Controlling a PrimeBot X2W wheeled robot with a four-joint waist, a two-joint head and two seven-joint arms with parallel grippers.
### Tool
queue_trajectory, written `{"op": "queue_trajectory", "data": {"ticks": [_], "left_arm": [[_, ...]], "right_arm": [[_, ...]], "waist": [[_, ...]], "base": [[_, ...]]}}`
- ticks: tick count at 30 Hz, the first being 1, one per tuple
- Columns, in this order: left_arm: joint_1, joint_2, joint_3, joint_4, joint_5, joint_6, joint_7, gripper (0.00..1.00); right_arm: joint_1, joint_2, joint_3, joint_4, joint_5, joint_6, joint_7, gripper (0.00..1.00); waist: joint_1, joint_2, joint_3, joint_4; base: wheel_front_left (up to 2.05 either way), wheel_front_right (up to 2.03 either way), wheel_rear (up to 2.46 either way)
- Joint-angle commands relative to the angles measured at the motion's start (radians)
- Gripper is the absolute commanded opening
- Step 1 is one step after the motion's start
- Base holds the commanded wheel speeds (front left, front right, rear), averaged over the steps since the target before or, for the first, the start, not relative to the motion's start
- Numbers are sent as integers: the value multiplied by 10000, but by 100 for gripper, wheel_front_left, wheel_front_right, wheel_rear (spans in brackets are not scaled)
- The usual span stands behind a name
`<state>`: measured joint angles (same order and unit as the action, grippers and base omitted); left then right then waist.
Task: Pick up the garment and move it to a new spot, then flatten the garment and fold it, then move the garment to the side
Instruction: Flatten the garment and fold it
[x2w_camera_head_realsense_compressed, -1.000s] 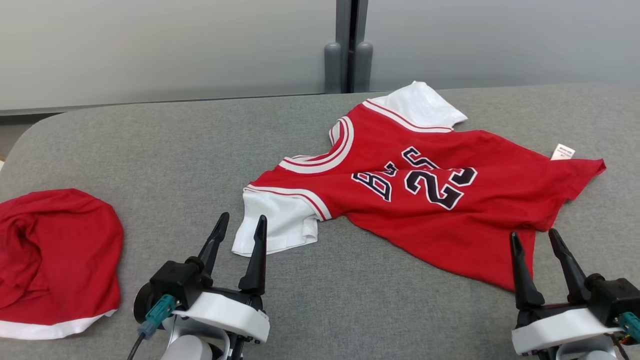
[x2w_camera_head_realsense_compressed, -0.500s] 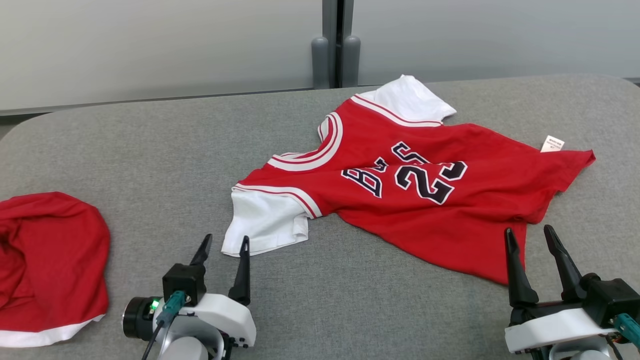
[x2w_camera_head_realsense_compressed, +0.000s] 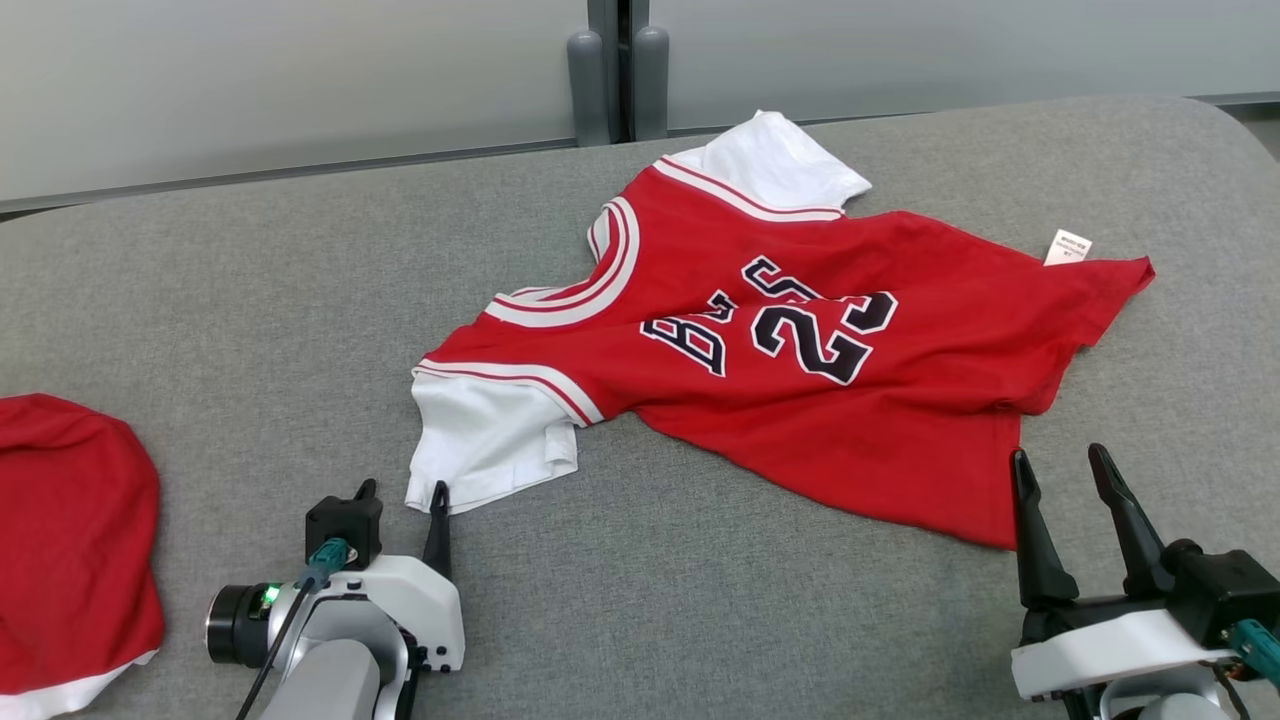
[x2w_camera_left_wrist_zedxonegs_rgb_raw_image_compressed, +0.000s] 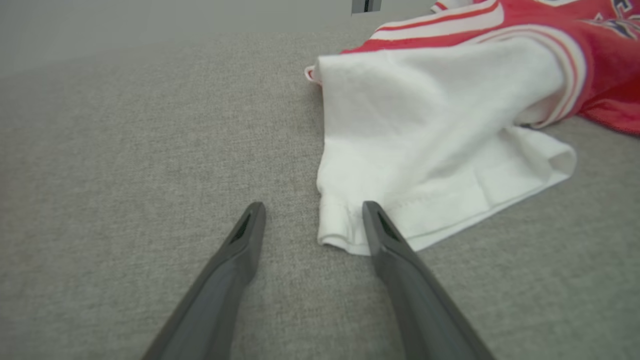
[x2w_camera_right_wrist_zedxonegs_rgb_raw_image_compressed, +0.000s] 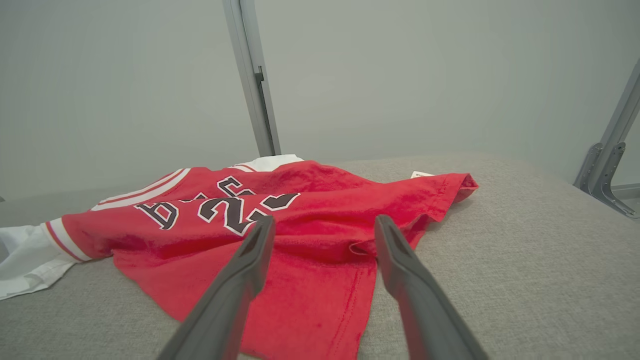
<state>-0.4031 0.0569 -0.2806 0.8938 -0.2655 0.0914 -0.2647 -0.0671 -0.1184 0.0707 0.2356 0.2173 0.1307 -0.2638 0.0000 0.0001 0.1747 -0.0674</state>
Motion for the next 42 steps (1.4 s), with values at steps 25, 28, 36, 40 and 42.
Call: {"op": "queue_trajectory", "data": {"ticks": [25,28,36,40,42], "left_arm": [[1096,-41,1021,-4881,65,-944,4,0],[1142,-48,919,-5088,15,-901,2,0],[1214,-44,791,-5168,16,-869,2,0],[1169,-46,949,-5295,-33,-835,2,0],[1200,-43,1050,-5366,-166,-868,2,0]], "right_arm": [[-290,540,-693,3023,1689,-1,716,100],[-486,569,-565,3357,1944,0,684,100],[-784,410,17,3902,2406,0,590,0],[-940,250,346,3525,2758,0,371,0],[-1020,125,616,2980,3024,0,250,0]], "waist": [[0,-1,-336,622],[0,-1,-290,691],[0,-1,-202,823],[0,-1,-238,849],[0,-1,-302,842]], "base": [[0,0,0],[0,0,0],[0,0,0],[0,0,0],[0,0,0]]}}
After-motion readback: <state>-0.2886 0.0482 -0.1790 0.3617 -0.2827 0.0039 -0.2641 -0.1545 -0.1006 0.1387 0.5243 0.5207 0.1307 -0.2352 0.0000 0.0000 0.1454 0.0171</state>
